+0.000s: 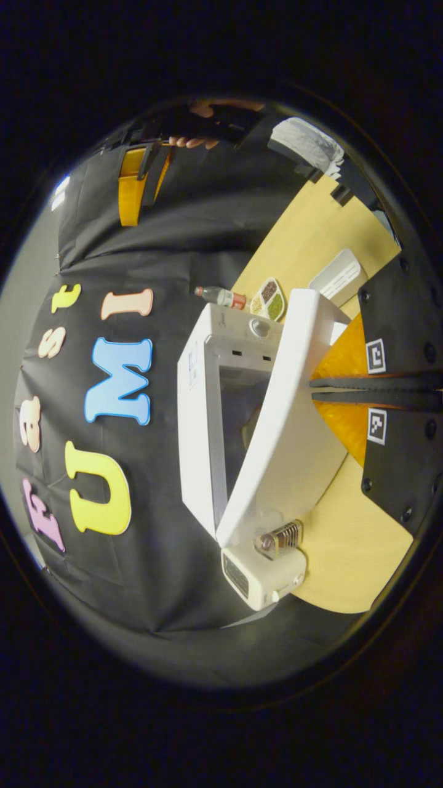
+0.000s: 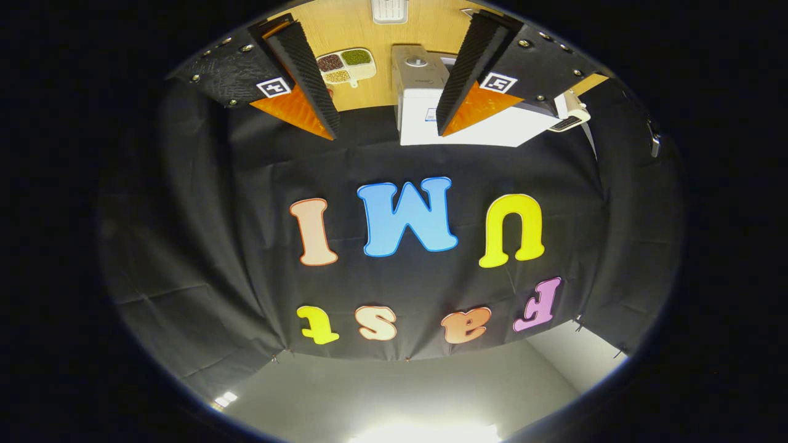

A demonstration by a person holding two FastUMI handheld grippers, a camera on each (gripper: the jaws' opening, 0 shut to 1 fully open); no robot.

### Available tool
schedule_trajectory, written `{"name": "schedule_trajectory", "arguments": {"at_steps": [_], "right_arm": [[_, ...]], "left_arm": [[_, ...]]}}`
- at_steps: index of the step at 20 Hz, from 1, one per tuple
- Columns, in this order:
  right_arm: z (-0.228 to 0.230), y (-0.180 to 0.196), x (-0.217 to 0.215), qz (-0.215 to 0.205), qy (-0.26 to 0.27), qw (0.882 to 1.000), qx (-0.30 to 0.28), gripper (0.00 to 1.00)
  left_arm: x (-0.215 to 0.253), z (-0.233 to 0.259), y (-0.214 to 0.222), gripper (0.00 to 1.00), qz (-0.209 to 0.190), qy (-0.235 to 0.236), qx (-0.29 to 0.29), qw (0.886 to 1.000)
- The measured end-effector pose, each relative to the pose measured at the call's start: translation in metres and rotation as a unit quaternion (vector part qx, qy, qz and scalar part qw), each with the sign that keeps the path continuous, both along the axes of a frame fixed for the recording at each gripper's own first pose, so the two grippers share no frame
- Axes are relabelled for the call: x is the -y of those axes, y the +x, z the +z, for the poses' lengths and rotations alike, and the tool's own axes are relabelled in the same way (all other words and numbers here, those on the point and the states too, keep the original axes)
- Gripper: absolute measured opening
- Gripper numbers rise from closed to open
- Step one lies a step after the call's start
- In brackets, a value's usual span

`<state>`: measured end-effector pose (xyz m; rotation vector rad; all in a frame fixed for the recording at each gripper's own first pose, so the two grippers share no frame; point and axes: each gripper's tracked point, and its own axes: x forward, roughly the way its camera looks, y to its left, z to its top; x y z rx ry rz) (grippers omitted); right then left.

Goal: Open the microwave oven with the left hand, put the food in, and close the microwave oven.

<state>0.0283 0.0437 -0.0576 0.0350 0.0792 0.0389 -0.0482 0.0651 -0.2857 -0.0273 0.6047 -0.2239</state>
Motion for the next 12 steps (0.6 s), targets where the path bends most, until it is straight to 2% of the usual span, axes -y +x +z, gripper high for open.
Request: {"name": "schedule_trajectory", "arguments": {"at_steps": [6,12], "right_arm": [[-0.011,0.001,0.025,-0.024,-0.011,1.000,-0.014,0.98],[-0.012,-0.001,0.042,-0.041,-0.015,0.999,-0.019,0.98]], "left_arm": [[0.026,-0.005,0.049,0.06,-0.016,-0.015,0.011,1.000],[0.046,-0.009,0.091,0.07,-0.015,-0.038,0.020,0.999]]}}
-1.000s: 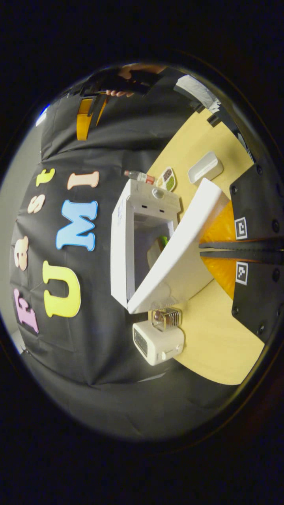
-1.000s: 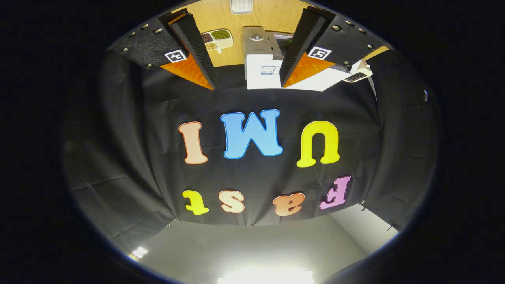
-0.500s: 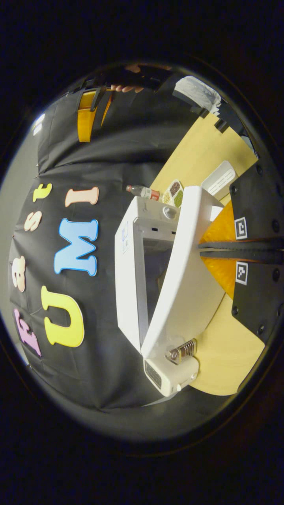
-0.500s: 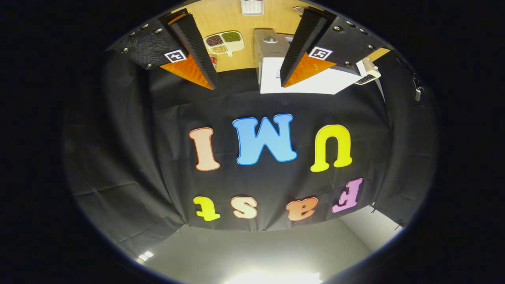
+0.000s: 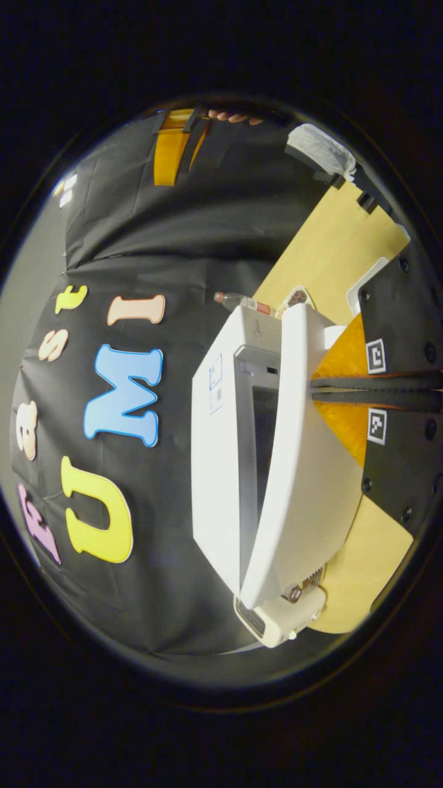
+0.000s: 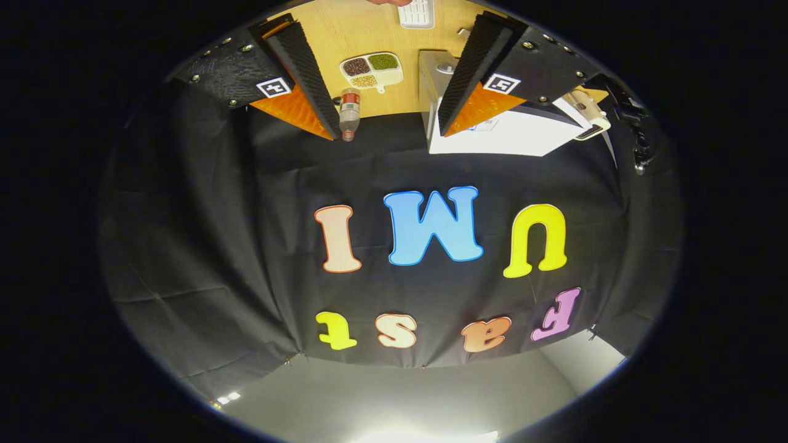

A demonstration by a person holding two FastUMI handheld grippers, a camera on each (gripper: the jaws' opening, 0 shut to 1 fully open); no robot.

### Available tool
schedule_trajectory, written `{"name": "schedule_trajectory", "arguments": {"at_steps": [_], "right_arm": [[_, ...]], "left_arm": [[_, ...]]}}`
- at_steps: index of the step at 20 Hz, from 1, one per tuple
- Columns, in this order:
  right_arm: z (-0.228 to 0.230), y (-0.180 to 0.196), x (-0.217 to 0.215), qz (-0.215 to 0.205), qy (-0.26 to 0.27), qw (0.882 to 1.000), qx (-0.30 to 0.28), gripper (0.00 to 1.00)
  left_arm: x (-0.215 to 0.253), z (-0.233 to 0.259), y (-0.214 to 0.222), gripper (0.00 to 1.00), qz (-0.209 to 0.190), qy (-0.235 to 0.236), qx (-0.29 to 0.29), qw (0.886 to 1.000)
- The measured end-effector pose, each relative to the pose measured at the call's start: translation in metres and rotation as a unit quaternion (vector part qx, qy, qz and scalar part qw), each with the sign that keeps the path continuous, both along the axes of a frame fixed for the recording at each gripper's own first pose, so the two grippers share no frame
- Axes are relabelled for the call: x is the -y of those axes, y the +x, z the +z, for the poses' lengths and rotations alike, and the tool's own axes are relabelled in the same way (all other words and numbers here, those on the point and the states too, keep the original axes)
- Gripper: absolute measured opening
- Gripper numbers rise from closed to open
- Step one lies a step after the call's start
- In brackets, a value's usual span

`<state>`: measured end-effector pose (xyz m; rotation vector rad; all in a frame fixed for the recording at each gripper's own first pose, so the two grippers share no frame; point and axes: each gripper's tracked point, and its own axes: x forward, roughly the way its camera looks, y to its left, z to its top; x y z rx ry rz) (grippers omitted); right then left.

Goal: Open the microwave oven with the left hand, put the food in, and close the microwave oven.

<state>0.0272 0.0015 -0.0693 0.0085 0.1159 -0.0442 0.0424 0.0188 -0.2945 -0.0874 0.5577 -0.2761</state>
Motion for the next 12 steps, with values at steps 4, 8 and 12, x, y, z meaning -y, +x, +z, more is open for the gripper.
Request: {"name": "schedule_trajectory", "arguments": {"at_steps": [4,8,12], "right_arm": [[-0.004,0.002,0.013,-0.011,-0.002,1.000,-0.003,0.98],[-0.008,0.006,0.019,-0.012,-0.002,1.000,-0.010,0.98],[-0.008,0.012,0.021,-0.004,-0.011,1.000,-0.013,0.98]], "left_arm": [[0.003,-0.003,0.019,0.07,0.010,-0.010,0.002,1.000],[0.007,-0.006,0.034,0.07,0.024,-0.018,0.003,1.000],[0.010,-0.003,0.053,0.07,0.034,-0.023,0.009,0.999]]}}
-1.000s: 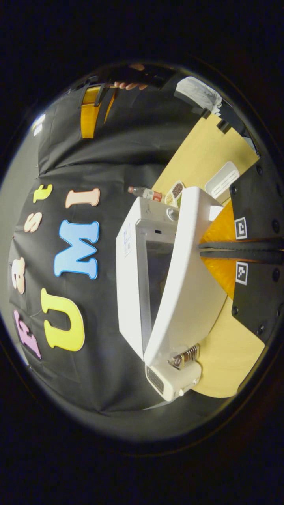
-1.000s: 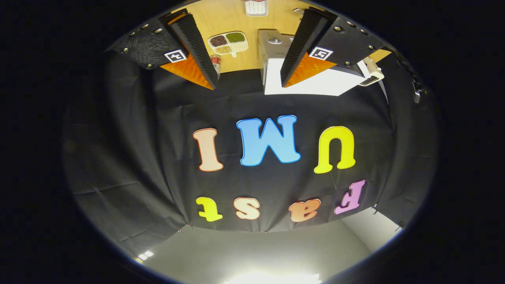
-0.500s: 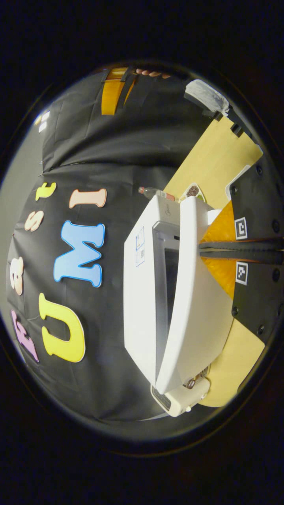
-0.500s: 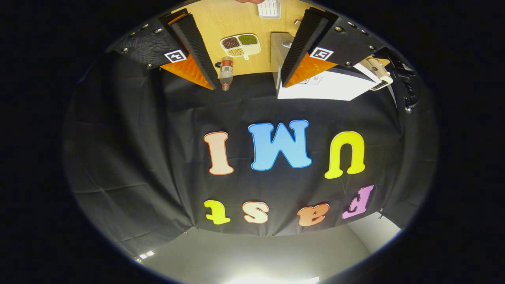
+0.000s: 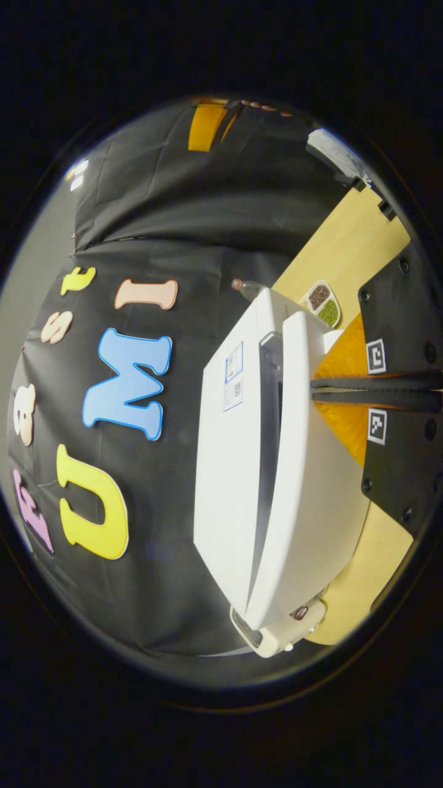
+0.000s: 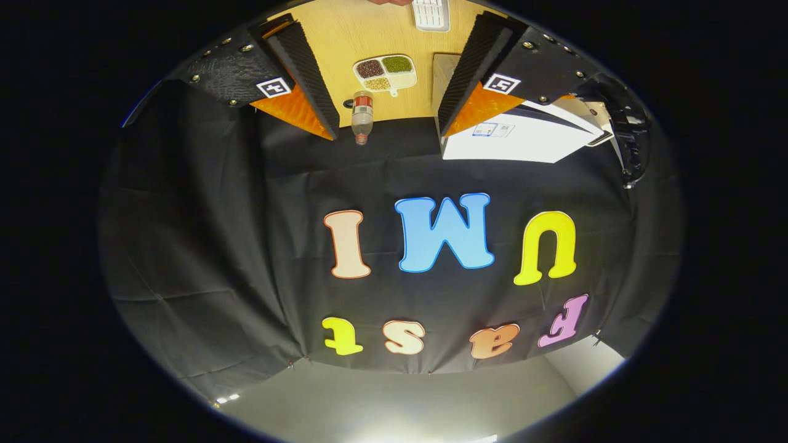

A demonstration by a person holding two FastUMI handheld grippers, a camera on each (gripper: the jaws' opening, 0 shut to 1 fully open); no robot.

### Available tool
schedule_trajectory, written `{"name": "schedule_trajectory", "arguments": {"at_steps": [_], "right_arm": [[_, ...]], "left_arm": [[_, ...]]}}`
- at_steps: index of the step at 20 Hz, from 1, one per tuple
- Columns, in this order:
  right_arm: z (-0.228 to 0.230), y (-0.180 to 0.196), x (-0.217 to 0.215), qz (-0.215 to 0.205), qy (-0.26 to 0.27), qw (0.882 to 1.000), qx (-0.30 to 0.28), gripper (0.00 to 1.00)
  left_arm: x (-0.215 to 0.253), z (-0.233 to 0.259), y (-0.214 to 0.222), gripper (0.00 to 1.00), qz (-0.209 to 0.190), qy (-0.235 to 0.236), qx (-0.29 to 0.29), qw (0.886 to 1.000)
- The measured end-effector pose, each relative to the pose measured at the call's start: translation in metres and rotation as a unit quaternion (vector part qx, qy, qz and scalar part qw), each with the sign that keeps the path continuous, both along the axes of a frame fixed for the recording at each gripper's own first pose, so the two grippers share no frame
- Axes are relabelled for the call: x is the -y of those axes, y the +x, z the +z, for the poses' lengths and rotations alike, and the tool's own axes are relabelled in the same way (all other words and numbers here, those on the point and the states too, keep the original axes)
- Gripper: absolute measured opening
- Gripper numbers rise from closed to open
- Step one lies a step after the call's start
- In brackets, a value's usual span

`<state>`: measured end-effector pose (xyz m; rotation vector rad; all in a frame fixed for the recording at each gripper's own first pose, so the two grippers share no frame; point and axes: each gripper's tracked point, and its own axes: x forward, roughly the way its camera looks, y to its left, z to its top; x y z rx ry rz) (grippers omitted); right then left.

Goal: Open the microwave oven with the left hand, put the food in, and close the microwave oven.

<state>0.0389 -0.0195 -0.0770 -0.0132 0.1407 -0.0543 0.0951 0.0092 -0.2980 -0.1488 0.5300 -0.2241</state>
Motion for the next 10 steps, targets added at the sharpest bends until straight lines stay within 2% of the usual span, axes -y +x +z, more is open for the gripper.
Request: {"name": "schedule_trajectory", "arguments": {"at_steps": [3,4,7,9,10], "right_arm": [[0.002,0.005,0.001,0.004,-0.006,1.000,0.003,0.98],[0.003,0.007,0.000,0.005,-0.006,1.000,0.004,0.98],[-0.001,0.010,0.000,0.007,-0.005,1.000,0.002,0.98],[-0.004,0.012,0.000,0.007,-0.005,1.000,-0.002,0.98],[-0.006,0.014,0.000,0.007,-0.005,1.000,-0.004,0.97]], "left_arm": [[0.002,-0.002,0.012,0.10,0.004,-0.004,0.003,1.000],[0.001,-0.003,0.014,0.07,0.005,-0.003,0.003,1.000],[-0.001,-0.006,0.022,0.07,0.014,-0.007,0.001,1.000],[0.001,-0.011,0.024,0.10,0.016,-0.025,-0.003,1.000],[0.003,-0.013,0.023,0.06,0.016,-0.022,-0.002,1.000]]}}
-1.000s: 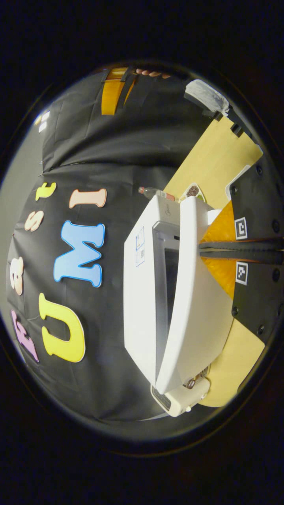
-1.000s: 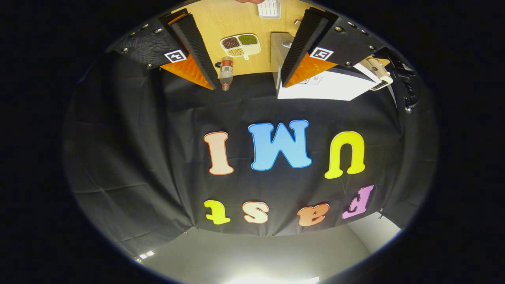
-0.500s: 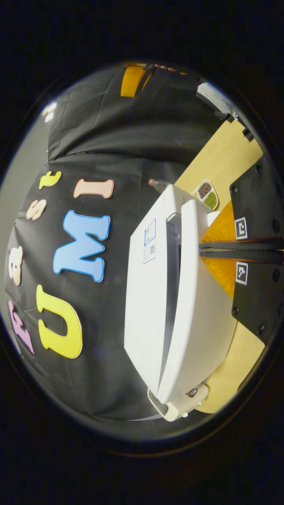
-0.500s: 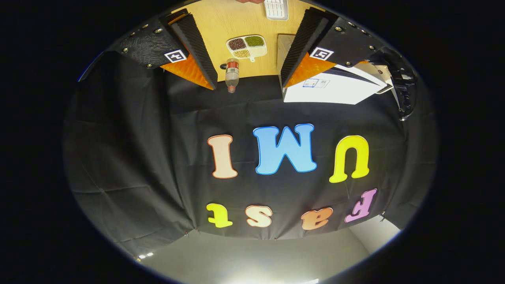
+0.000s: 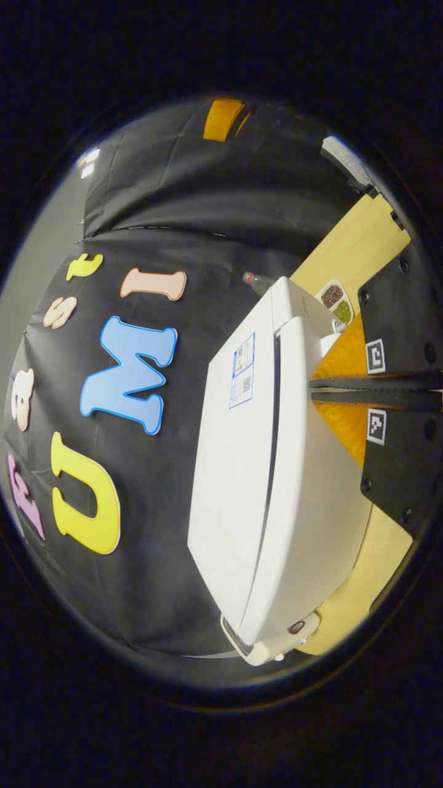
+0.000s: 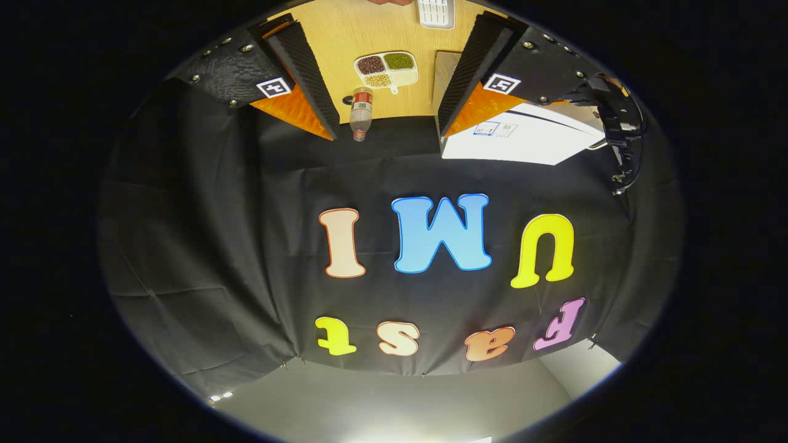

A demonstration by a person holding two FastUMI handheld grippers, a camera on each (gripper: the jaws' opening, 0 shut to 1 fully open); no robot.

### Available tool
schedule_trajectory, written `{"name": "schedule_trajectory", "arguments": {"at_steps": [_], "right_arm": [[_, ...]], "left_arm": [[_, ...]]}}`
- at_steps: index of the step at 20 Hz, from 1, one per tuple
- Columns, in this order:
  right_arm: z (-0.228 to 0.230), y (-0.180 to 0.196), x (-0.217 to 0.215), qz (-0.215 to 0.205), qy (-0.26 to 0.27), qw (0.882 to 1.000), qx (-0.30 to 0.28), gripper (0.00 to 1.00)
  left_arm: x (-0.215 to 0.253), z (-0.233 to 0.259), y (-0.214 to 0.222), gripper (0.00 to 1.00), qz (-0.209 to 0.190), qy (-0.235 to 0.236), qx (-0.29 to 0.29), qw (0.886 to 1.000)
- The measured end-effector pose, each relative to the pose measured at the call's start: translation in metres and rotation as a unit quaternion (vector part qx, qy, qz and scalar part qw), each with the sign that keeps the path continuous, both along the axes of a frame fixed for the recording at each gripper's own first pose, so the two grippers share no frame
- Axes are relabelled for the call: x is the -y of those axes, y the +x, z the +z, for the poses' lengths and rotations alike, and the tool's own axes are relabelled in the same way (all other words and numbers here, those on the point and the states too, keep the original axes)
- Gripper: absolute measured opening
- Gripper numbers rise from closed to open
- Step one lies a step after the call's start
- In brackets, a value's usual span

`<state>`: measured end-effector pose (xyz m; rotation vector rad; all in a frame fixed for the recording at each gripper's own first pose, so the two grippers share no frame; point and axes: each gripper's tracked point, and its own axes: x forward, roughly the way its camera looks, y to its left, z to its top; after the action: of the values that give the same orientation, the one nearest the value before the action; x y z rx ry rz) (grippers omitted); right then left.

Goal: Open the microwave oven with the left hand, put the food in, and close the microwave oven.

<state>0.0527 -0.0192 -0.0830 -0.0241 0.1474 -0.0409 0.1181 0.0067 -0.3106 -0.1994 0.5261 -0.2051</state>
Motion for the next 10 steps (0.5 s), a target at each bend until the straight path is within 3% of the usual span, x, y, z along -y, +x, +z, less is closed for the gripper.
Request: {"name": "schedule_trajectory", "arguments": {"at_steps": [10], "right_arm": [[-0.015,0.009,-0.008,0.005,0.009,1.000,-0.017,0.98]], "left_arm": [[0.002,-0.001,0.002,0.07,-0.001,0.005,0.006,1.000]]}}
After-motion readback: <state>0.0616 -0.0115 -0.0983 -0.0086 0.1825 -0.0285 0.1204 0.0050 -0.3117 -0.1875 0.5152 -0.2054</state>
